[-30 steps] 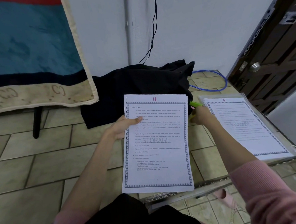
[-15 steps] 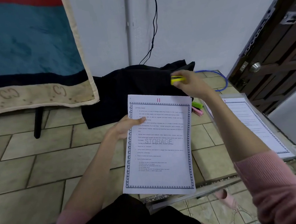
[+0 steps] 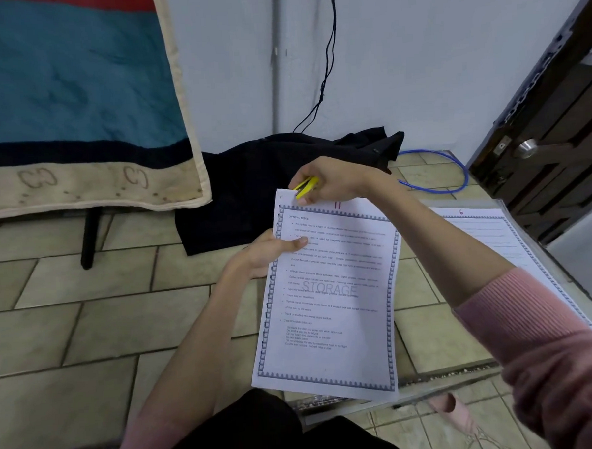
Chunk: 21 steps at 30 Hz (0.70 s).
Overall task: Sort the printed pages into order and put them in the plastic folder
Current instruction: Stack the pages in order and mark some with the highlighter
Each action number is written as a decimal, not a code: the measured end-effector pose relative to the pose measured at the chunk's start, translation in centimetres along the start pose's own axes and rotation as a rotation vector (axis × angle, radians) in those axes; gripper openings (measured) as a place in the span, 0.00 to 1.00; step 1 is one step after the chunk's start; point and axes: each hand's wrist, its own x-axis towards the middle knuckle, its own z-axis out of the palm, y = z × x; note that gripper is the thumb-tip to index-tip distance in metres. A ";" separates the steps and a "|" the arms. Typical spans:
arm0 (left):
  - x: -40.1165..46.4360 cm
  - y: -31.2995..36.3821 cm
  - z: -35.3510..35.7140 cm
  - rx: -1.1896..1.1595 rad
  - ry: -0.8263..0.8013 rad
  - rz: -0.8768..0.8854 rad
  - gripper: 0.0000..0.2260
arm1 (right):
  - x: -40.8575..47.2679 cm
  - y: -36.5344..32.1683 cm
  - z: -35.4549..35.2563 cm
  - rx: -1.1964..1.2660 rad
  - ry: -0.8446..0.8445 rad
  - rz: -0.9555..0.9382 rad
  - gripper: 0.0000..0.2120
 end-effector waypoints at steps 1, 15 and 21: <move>0.0 -0.1 -0.1 -0.001 0.005 -0.006 0.14 | 0.1 -0.2 0.0 -0.009 -0.007 -0.002 0.15; 0.5 0.1 0.0 -0.005 0.000 -0.029 0.15 | 1.0 -0.6 0.8 -0.034 0.004 -0.020 0.09; 0.6 0.2 0.1 -0.032 0.012 -0.020 0.15 | 1.1 -0.3 1.4 -0.015 0.057 -0.060 0.09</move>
